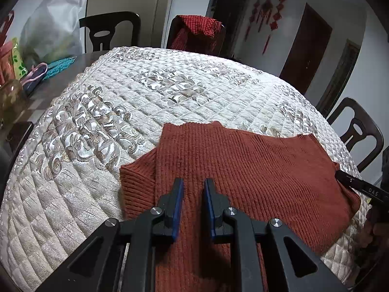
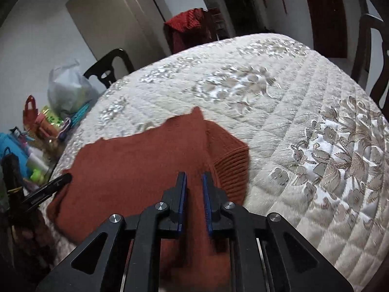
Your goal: Fold small clothes
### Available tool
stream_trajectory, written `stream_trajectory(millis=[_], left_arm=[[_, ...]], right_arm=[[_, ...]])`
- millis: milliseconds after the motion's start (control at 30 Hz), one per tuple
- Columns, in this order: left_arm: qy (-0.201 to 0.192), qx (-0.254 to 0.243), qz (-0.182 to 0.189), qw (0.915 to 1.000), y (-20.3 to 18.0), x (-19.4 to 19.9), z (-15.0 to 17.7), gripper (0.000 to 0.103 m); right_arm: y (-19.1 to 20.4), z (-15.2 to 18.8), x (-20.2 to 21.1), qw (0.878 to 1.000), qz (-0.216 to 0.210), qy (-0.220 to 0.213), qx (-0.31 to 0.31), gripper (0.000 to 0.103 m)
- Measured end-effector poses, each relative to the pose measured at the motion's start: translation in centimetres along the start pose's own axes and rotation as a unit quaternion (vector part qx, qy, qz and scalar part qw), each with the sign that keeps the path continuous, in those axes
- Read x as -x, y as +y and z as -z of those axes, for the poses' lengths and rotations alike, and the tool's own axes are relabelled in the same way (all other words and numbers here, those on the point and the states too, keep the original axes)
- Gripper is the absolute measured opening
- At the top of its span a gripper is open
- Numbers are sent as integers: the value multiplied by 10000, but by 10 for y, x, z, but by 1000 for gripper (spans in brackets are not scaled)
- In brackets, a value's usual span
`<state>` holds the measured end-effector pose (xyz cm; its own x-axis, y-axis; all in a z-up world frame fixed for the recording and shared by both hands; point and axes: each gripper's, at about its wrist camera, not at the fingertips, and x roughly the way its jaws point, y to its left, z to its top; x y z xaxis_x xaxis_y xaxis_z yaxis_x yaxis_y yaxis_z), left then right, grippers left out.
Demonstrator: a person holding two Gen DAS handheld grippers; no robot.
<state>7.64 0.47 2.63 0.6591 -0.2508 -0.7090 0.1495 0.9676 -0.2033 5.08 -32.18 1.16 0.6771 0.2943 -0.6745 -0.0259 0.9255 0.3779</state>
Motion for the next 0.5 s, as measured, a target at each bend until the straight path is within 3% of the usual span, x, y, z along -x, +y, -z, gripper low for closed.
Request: stream_trajectory(millis=[300, 500], left_arm=[[-36, -153, -383, 9991, -9, -4, -10, 20], [39, -81, -343, 9994, -4, -11, -7, 21]], right_arm=[[15, -16, -1, 9997, 129, -73, 203, 13], [10, -17, -15, 9995, 270, 13, 183, 13]])
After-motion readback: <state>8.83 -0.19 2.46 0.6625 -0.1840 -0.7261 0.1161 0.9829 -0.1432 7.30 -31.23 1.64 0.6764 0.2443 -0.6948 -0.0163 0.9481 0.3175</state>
